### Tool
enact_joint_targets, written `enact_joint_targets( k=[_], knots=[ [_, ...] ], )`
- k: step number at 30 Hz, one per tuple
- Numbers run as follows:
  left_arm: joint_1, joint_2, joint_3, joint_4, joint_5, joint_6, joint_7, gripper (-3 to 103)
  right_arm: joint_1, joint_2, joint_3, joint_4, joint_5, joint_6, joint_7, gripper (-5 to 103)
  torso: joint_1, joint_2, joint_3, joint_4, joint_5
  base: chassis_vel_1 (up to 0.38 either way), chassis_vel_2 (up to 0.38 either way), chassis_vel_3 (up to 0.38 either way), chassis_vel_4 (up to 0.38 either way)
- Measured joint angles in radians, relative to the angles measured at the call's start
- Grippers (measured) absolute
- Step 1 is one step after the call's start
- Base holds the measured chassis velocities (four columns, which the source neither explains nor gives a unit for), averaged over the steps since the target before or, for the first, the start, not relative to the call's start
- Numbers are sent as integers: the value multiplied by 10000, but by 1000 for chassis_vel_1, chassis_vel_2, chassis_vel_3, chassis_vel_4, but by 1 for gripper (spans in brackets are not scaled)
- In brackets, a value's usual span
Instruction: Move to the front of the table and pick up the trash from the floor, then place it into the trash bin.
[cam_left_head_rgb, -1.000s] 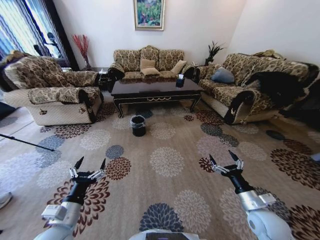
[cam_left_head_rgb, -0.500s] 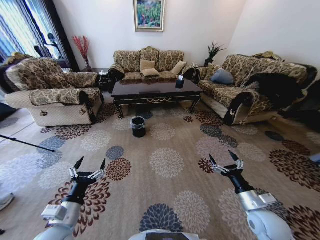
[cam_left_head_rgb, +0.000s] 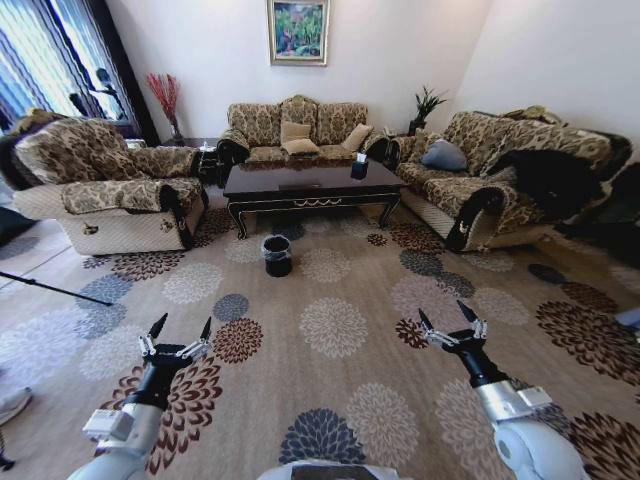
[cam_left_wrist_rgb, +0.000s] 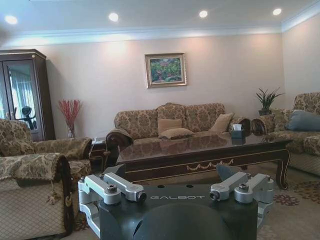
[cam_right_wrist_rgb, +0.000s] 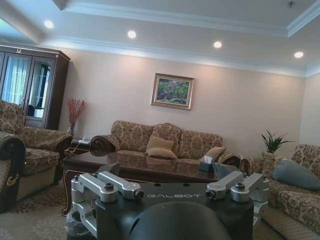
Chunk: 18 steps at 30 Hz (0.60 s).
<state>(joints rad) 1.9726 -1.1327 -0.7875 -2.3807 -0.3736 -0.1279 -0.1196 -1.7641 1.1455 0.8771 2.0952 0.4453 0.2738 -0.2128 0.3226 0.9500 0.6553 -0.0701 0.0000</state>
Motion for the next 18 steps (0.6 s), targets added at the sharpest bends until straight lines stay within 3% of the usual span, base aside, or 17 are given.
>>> enact_joint_targets(
  k=[18],
  knots=[
    [0, 0, 0, 0, 0, 0, 0, 100, 0, 0, 0, 0, 0, 1, 0, 100, 402, 895, 489, 0, 0, 0, 0, 0, 0]
  ],
)
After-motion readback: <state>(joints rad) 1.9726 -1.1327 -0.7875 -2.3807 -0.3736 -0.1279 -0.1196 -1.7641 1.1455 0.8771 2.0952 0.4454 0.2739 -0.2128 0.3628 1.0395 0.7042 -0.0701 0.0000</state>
